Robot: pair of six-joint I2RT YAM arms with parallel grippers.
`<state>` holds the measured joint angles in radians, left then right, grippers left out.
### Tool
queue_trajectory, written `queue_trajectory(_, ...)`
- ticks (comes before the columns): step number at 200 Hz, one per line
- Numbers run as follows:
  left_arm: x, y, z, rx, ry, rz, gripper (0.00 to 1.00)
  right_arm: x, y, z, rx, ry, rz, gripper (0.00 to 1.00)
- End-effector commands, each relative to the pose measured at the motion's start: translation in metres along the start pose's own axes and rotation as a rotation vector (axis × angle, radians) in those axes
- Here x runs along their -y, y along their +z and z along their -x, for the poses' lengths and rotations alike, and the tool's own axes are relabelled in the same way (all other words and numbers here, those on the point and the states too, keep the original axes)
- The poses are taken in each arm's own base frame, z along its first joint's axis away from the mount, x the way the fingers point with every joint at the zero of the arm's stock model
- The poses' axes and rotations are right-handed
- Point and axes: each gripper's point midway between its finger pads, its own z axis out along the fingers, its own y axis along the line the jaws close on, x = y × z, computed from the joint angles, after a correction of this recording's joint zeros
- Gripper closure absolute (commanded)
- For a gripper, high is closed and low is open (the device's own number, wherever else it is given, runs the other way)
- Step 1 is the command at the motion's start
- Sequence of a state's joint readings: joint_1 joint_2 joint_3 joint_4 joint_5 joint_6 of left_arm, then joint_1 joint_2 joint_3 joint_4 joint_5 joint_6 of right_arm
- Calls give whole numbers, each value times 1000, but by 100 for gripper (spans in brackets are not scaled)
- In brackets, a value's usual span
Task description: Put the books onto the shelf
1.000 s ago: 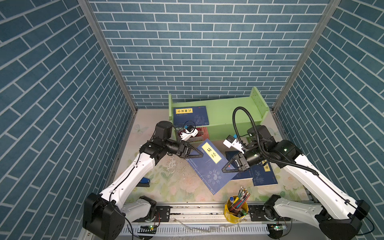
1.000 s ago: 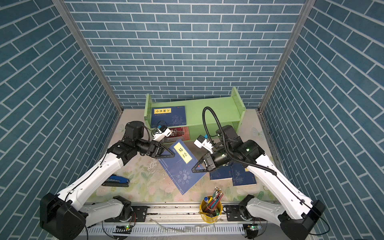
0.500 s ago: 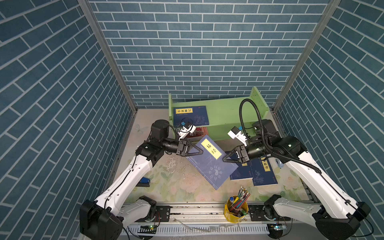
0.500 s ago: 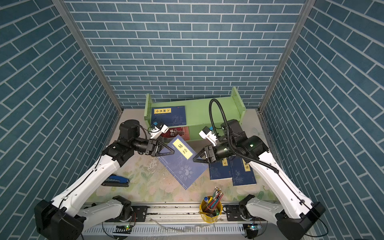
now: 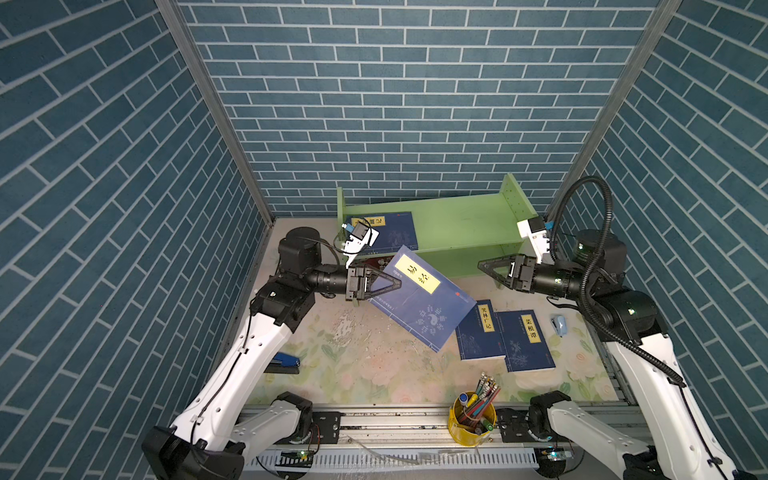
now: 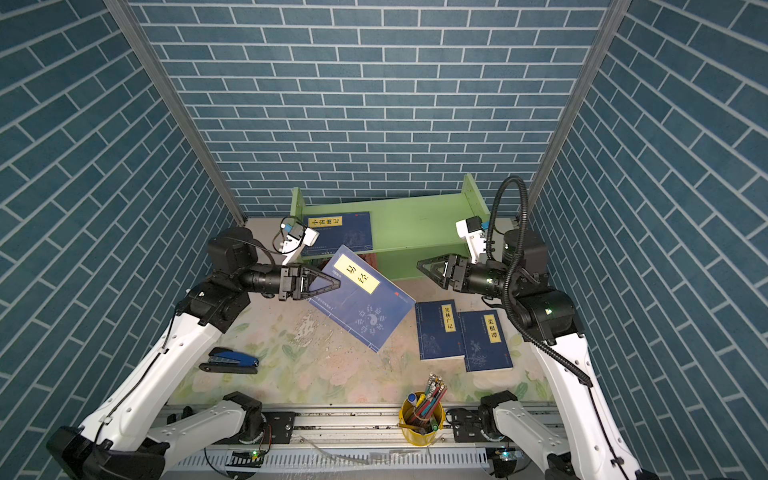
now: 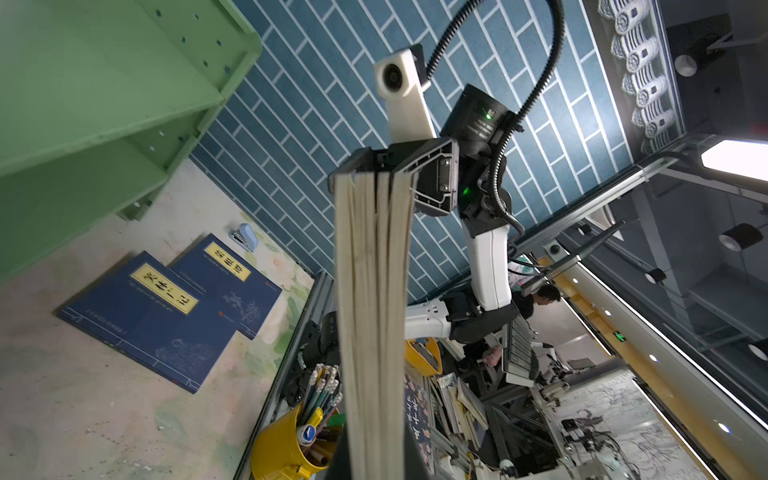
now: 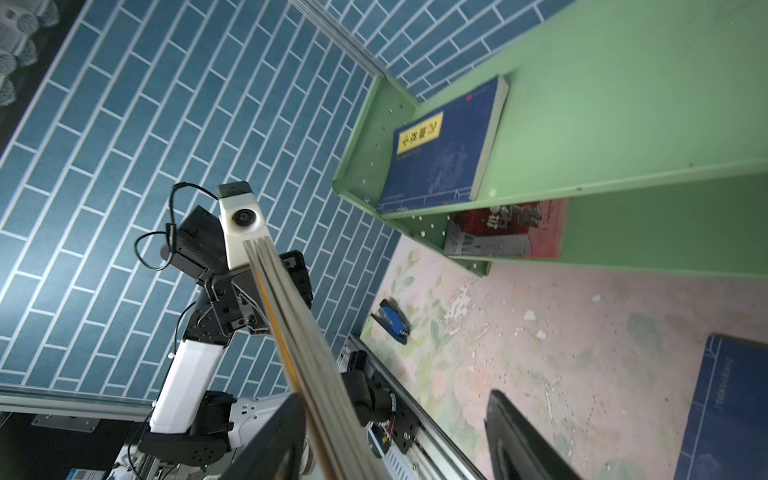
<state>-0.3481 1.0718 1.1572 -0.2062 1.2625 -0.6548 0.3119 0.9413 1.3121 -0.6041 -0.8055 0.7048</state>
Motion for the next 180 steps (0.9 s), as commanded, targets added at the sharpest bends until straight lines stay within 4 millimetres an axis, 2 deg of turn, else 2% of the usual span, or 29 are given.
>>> queue_trajectory(1, 1, -17, 40, 142, 83, 91, 100, -22, -6, 20, 105, 6, 98, 29)
queue_trajectory(21, -7, -38, 79, 295, 63, 155, 100, -29, -5, 23, 133, 29, 171, 28)
queue_trajectory(36, -9, -53, 104, 404, 35, 167, 100, -28, -4, 24, 141, 49, 188, 28)
queue_trajectory(64, -7, -62, 125, 487, 3, 142, 100, -21, 4, 25, 143, 72, 201, 27)
queue_trajectory(96, -7, -67, 133, 543, -21, 136, 100, -21, 22, 32, 120, 70, 222, 27)
queue_trajectory(132, -16, -66, 126, 542, -50, 146, 100, -18, 57, 34, 46, 58, 218, 27)
queue_trajectory(160, -20, -66, 121, 543, -63, 140, 100, -25, 70, 43, 71, 33, 260, 28)
queue_trajectory(180, -25, -65, 120, 547, -78, 137, 100, -31, 82, 41, 53, 27, 287, 29)
